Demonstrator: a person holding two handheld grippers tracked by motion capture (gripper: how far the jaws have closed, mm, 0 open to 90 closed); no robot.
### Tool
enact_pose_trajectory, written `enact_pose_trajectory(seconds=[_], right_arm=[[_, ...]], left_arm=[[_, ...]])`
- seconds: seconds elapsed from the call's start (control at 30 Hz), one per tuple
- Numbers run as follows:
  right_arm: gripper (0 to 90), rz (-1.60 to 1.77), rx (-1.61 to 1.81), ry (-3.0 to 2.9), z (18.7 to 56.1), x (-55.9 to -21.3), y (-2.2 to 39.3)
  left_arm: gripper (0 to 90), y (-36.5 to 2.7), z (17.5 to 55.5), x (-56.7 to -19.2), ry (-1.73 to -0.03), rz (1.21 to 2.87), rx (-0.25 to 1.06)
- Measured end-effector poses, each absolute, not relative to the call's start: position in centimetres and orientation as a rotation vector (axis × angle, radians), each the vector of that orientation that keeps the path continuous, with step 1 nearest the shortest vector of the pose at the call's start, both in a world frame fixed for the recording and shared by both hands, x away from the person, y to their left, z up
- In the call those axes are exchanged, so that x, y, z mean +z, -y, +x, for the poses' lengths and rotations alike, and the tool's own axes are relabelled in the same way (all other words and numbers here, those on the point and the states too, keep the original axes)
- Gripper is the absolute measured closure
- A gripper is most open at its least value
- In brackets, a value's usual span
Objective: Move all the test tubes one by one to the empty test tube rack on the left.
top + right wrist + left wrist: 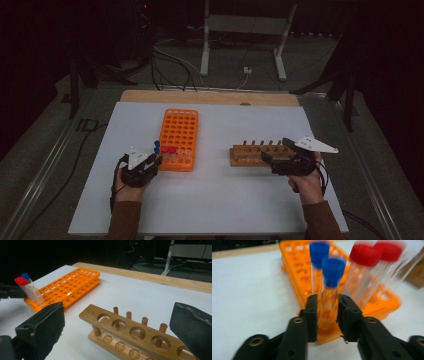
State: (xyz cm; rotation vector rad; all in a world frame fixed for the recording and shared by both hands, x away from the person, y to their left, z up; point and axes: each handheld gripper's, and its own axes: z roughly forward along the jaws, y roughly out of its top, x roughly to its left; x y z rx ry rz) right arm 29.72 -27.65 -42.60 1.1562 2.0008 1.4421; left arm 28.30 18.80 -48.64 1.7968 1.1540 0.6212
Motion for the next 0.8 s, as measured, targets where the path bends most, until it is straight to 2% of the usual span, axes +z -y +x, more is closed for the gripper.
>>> enact_pose_trajectory(seconds=[0.07,0.37,0.53,0.7,0.8], right_arm=[[0.1,1.146,1.449,-2.001,29.7,-42.7,27.6],[0.0,1.111,1.495,-1.961,29.4,-42.8,28.0],[0.0,1.103,1.513,-1.939,29.2,-43.0,28.4],[0.0,1.095,1.517,-1.931,29.2,-43.3,28.6],[0.0,1.092,1.512,-1.932,29.1,-43.6,28.6]], left_arm=[[60.0,-19.2,27.9,-47.9,-1.130,1.760,0.612],[41.8,-21.5,26.3,-45.5,-1.098,1.550,0.653],[25.8,-22.2,25.9,-45.0,-1.121,1.504,0.680],[1.9,-22.3,25.9,-44.8,-1.154,1.483,0.683],[0.7,-22.5,25.8,-44.7,-1.155,1.467,0.681]])
